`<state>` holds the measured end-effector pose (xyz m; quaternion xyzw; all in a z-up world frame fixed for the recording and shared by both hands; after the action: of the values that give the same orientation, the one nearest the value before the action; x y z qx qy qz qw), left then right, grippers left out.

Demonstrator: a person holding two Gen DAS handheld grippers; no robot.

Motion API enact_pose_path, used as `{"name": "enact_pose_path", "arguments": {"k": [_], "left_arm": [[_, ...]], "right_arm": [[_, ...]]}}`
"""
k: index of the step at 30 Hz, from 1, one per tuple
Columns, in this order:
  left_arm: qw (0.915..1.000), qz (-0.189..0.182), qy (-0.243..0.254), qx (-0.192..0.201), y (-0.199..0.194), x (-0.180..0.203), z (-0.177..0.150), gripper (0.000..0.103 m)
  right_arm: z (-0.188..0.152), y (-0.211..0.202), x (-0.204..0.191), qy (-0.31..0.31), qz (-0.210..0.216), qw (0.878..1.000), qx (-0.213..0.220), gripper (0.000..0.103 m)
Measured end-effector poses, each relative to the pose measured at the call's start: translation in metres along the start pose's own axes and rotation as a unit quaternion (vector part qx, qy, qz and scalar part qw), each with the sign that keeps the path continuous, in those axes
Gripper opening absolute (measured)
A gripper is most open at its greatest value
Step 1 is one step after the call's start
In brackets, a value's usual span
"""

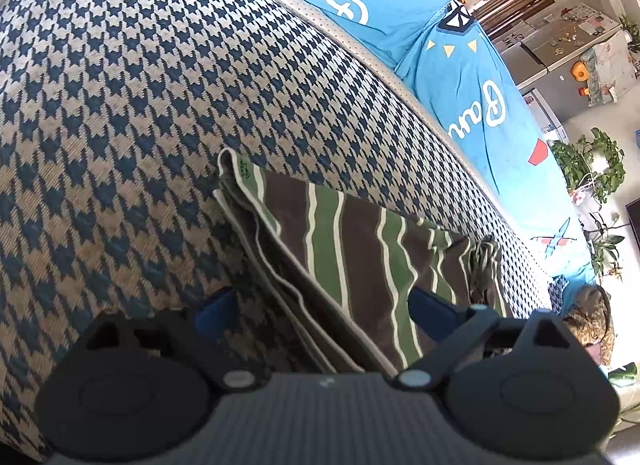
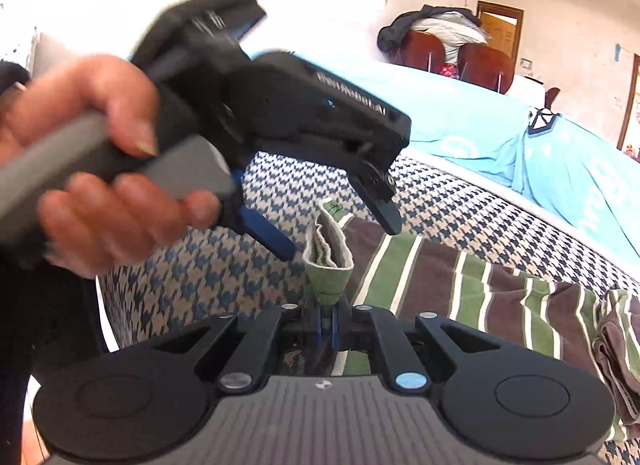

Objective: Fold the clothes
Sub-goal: 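Grasp the folded shirt edge with the right gripper and lift it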

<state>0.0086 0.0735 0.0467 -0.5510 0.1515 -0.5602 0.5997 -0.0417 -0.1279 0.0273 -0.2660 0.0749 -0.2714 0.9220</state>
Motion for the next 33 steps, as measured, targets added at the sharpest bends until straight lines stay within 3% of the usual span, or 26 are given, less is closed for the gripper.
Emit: {"name": "enact_pose_path", "arguments": {"k": [5,10,19,23,33], "left_arm": [[0.9998,0.014,-0.007,0.008,0.013,-0.001,0.014,0.093],[0.9996,0.018,-0.009,0.020,0.019,-0.002,0.016,0.079],[0.9986,0.027,-0.011,0.044,0.026,-0.003,0.016,0.021],[0.9980,0.029,-0.005,0.055,0.028,0.000,0.013,0.009],[0.9913,0.018,0.041,0.124,0.002,0.057,0.005,0.008]], "right_arm": [[0.008,-0.007,0.001,0.017,-0.004,1.000,0.019,0.006],[0.016,-0.014,0.007,0.033,0.000,0.999,0.025,0.006],[0.008,-0.020,-0.003,0.025,-0.006,1.000,0.008,0.006],[0.002,-0.026,-0.006,0.022,-0.014,1.000,0.009,0.006],[0.001,-0.057,0.004,0.032,-0.063,0.997,0.039,0.006]]}}
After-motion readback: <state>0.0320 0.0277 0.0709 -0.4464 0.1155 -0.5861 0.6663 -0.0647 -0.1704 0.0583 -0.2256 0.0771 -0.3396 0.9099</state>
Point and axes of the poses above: each gripper's, at about its wrist camera, not at the fingertips, and y roughly the way its jaws point, x to its right, z to its top, the point moved 1 cm from there along y, roughly the way its jaws point, and after that the axes turned 14 degrees about z, right-handed, at the moved point
